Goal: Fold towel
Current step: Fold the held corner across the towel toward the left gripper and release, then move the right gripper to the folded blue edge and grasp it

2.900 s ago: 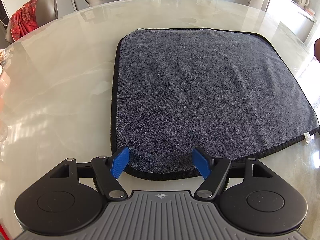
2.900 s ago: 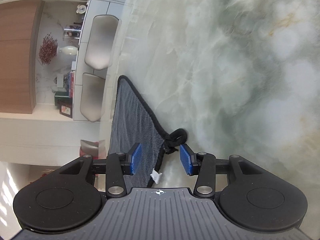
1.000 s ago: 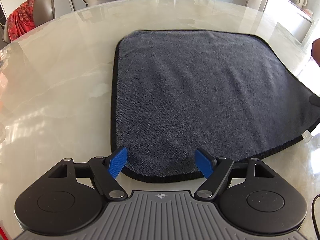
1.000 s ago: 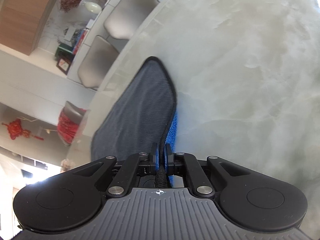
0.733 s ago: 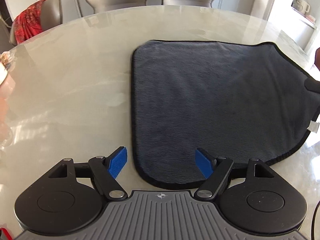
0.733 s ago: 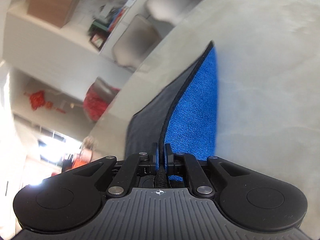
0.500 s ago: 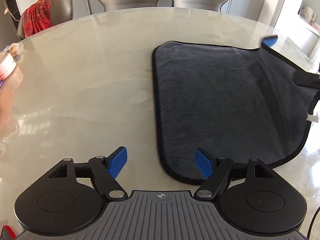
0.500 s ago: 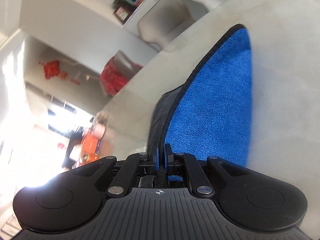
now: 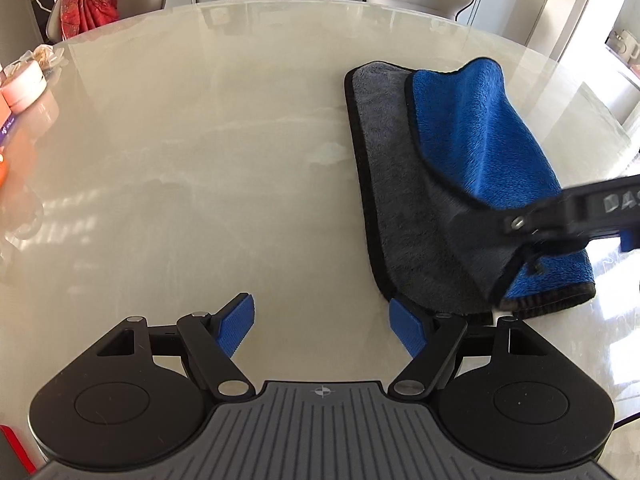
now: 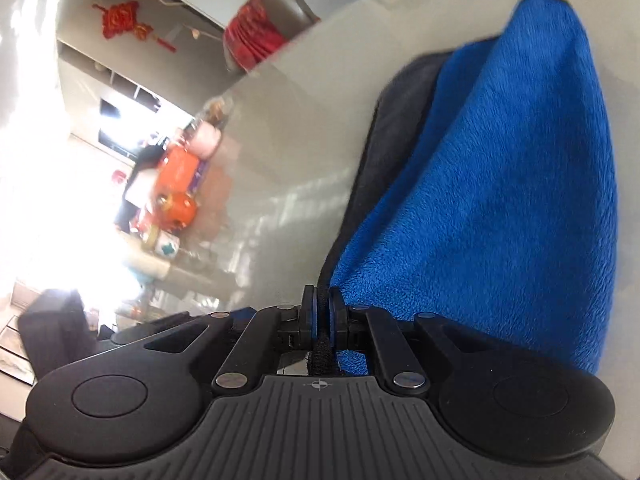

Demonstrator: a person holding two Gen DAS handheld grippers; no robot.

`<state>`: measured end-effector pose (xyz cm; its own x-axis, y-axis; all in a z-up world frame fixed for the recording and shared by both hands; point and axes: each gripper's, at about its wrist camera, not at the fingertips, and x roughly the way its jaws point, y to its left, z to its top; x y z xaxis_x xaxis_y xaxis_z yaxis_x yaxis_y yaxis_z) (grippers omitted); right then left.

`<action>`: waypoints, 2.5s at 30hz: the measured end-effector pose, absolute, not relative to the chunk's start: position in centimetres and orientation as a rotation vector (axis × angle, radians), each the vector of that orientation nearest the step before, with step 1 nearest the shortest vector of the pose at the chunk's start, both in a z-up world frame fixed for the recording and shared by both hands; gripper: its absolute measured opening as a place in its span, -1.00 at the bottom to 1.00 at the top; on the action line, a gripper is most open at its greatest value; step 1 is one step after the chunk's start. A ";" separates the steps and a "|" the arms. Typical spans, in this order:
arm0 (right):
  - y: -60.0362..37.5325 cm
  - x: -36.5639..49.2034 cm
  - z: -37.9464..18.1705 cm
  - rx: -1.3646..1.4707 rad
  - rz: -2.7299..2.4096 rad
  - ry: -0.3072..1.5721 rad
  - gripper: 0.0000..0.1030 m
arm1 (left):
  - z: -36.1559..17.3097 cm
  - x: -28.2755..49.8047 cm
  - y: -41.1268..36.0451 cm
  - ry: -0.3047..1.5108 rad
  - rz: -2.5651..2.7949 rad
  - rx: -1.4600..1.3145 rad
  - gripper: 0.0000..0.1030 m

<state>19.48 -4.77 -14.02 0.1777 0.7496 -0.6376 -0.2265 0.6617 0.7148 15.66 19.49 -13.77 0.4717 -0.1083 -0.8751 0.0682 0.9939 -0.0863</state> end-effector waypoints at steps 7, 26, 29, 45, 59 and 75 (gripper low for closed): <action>-4.4 19.4 -12.9 0.496 0.794 1.178 -0.87 | -13.9 16.3 19.6 1.068 -0.113 -0.057 0.52; -10.1 21.9 -9.6 0.319 0.775 1.285 0.04 | -12.4 17.3 18.0 1.048 -0.197 -0.055 0.52; -9.6 22.1 -10.0 0.339 0.799 1.296 0.04 | -12.6 17.4 18.0 1.068 -0.183 -0.043 0.52; -8.9 33.0 -4.5 -0.443 0.859 0.947 0.02 | -11.7 18.1 19.2 1.121 -0.153 -0.098 0.52; -2.1 35.9 -10.4 -0.843 1.242 0.751 -0.07 | -12.4 19.5 17.9 1.179 -0.076 -0.080 0.52; 0.2 36.4 -12.3 -1.025 1.393 0.743 -0.02 | -13.2 19.8 17.7 1.211 -0.076 -0.064 0.52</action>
